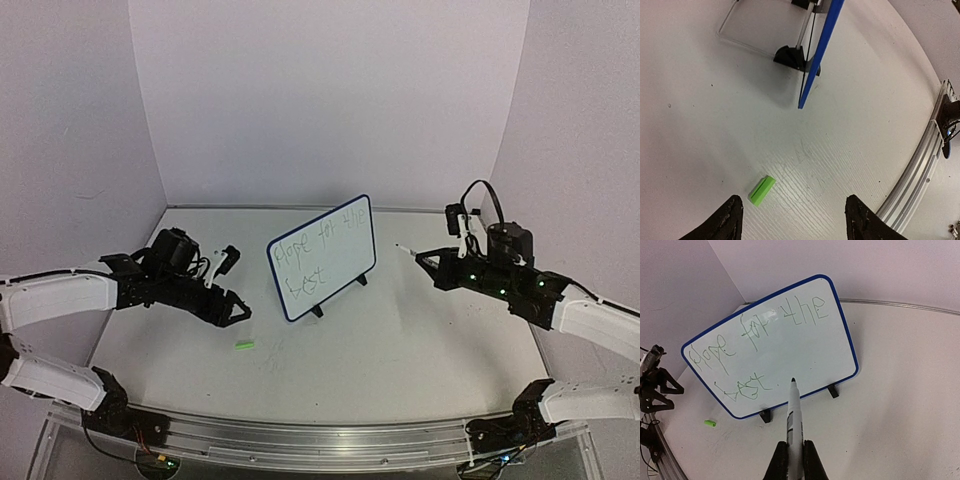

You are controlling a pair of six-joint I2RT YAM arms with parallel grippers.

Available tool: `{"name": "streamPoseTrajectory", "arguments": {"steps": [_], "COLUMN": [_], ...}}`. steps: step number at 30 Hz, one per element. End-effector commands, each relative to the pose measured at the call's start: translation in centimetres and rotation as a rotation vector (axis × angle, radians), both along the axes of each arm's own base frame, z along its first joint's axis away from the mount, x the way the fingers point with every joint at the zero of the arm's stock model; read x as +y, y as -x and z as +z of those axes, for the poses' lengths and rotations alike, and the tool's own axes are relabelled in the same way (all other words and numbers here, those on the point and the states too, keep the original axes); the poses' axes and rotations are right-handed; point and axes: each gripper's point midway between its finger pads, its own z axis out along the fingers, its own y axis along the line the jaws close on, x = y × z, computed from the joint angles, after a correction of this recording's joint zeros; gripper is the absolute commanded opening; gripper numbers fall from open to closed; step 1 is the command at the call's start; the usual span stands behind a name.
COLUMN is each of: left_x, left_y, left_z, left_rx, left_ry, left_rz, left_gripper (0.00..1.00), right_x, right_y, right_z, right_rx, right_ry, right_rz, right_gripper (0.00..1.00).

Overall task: Write a sentence on the whiteboard
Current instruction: Pick up the pen cap from the center of the board.

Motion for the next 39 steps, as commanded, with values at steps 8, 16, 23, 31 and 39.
{"name": "streamPoseTrajectory", "arguments": {"steps": [8,16,23,31,39], "left_x": [-2.1,-1.5,-1.8,-1.8,-1.5], "left_y": [-1.0,0.1,1.1,2.7,4.0], "left_z": [-5.2,-8.3,-10.4,-11.6,-12.0], "left_rx": [0.066,0.141,0.201,0.244,0.238], "left_ry": [0.004,-0.008,-0.025,-0.076,-0.131], "left_rz": [0.023,0.05,0.029,0.002,0.021], "left_gripper": [0.66,0.65,0.63,0.6,0.51], "right_x": [0.0,0.0,0.1,-0.3,-0.4], "right_y": [0.5,0.4,0.4,0.7,0.7], "right_z": [0.0,-0.2,-0.2,-0.3,-0.6], "right_rx": [0.012,0.017,0.02,0.018,0.023], "right_ry": [-0.011,-0.011,-0.013,-0.018,-0.014], "right_rz": [0.014,0.012,0.012,0.002,-0.003], "right_gripper": [0.0,0.0,0.0,0.0,0.0]}}
